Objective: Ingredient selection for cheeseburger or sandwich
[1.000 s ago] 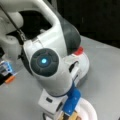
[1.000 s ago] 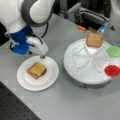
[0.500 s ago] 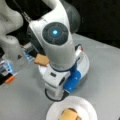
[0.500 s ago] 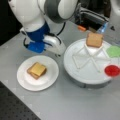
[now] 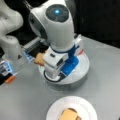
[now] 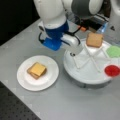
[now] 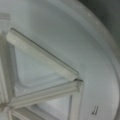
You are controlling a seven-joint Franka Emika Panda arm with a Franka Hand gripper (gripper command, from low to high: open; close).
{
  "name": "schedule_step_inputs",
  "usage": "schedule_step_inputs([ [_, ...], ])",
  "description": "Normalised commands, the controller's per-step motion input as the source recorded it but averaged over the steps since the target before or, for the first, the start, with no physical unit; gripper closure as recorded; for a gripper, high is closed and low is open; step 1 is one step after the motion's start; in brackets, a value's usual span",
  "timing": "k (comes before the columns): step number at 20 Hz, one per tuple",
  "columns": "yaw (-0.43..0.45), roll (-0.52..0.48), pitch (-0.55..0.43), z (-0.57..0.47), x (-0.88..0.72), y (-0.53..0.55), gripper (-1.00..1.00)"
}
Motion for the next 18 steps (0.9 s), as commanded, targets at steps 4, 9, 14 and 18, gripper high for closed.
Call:
schedule_step_inputs([
  [4, -0.010, -0.306, -0.207, -0.16, -0.49, 0.28, -1.00],
  [9, -0.021, -0.257, -0.215, -0.12, -0.47, 0.29, -1.00],
  [14, 0.000, -0.191, -0.256, -0.18, -0.41, 0.23, -1.00],
  [18, 0.001, -0.130, -0.269, -0.20, -0.37, 0.19, -1.00],
])
